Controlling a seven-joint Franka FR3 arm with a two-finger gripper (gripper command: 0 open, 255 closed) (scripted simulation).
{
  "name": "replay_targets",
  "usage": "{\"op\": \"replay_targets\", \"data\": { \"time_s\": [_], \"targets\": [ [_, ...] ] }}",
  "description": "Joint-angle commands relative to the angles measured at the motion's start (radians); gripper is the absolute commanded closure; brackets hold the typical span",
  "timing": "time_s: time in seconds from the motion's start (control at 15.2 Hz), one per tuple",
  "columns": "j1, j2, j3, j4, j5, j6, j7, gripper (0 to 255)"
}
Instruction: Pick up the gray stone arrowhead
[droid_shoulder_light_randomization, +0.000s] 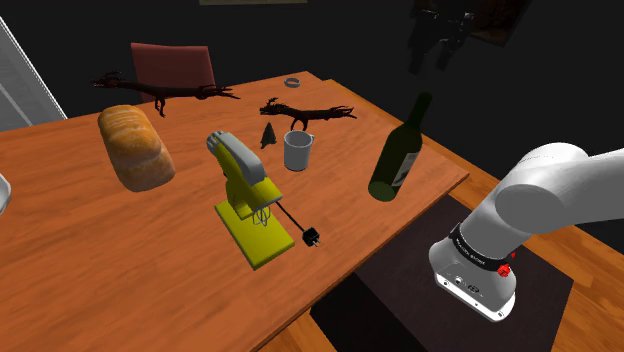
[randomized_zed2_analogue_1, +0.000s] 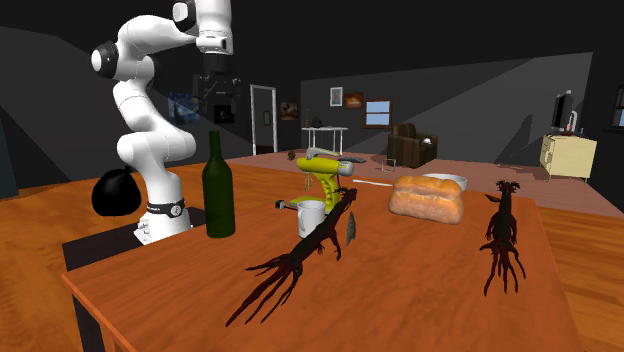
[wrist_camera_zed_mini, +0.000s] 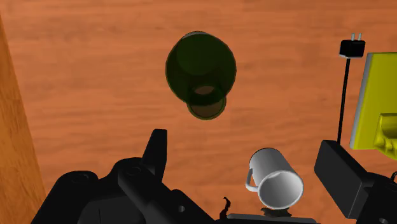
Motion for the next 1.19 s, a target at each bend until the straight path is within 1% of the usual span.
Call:
{"op": "replay_targets", "data": {
  "time_s": [0.0,0.53,1.12],
  "targets": [
    [0.000,0.000,0.000,0.000,0.000,0.000,0.000,0],
    [-0.037,0.209,0.096,-0.004,0.175,0.187,0.290,0],
    [-0.063,0.501,0.169,0.070,0.327,0.418,0.563,0]
  ]
}}
